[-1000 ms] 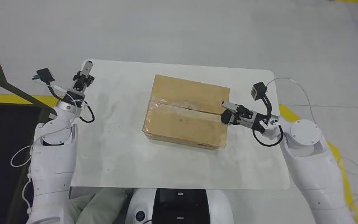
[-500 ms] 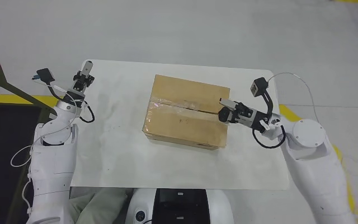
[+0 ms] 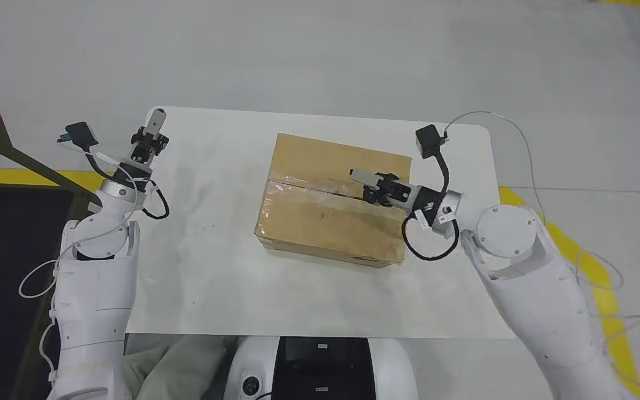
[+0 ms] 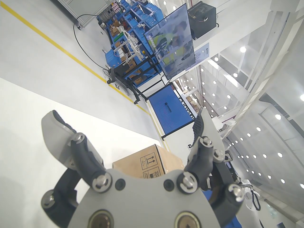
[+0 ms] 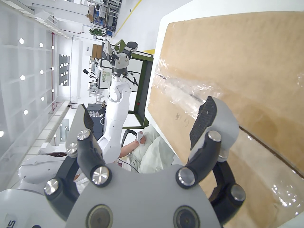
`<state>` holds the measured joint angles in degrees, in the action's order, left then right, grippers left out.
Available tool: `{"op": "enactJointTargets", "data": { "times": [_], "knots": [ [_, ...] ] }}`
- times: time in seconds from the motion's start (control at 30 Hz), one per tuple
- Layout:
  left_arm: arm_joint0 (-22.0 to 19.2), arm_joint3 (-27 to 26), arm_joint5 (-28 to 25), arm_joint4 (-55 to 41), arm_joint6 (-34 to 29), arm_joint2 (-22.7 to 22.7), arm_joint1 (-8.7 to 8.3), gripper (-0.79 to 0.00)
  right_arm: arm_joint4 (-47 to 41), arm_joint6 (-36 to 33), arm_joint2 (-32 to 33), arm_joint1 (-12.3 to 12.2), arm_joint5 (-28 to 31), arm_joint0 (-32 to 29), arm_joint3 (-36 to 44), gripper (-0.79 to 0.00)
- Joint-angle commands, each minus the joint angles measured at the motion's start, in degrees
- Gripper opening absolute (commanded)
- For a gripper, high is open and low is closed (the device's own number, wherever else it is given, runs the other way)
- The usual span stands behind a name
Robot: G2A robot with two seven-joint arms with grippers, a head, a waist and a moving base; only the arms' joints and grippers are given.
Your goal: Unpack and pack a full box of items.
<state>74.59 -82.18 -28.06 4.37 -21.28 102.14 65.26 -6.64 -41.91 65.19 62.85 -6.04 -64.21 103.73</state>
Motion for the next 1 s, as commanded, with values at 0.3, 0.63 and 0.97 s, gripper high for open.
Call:
{"op": "enactJointTargets", "data": {
  "times": [0.3,0.63,0.97],
  "knots": [
    [0.0,0.0,0.0,0.0,0.0,0.0,0.0,0.0,-0.05,-0.04,0.02,-0.01,0.02,0.0,0.0,0.0],
    [0.0,0.0,0.0,0.0,0.0,0.0,0.0,0.0,12.6,1.41,-5.24,0.46,-1.9,3.45,2.99,0.0],
    [0.0,0.0,0.0,0.0,0.0,0.0,0.0,0.0,28.61,3.44,-12.17,1.54,-7.9,7.63,3.35,-0.145]
  ]
}}
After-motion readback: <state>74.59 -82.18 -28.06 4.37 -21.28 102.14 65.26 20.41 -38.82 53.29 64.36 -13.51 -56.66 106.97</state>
